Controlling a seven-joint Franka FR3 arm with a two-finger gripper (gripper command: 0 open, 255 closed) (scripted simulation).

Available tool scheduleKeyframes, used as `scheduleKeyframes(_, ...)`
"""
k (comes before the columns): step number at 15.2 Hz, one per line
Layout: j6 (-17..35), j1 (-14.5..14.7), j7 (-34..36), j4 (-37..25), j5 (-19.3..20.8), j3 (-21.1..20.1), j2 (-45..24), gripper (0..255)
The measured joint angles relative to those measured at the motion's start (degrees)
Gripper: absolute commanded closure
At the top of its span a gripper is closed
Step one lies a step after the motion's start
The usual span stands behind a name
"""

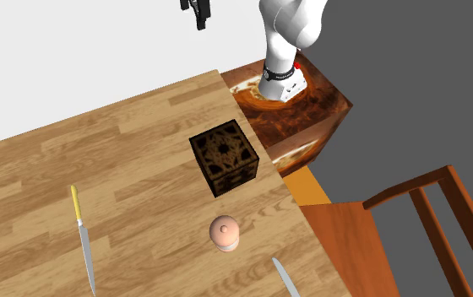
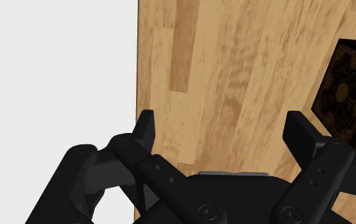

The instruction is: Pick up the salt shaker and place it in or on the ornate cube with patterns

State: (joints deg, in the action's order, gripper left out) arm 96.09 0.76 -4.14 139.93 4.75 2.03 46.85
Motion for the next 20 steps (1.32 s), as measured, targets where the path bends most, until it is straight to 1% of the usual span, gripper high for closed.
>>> scheduleKeyframes(2,0.5,0.2,0.5,0.0,-0.4,-0.4,-0.5,0)
scheduleKeyframes(7,4.5,2.6,5.4,0.5,-4.3,-4.6,-4.0,0)
scheduleKeyframes(13,10.7,5.4,11.6,-0.7,-8.6,-10.1,-11.0,0)
scheduleKeyframes(18,15.9,7.2,16.4,-3.1,-11.0,-14.5,-18.0,0)
scheduleKeyframes(20,17.5,7.7,18.6,-5.6,-11.6,-16.3,-21.6,0)
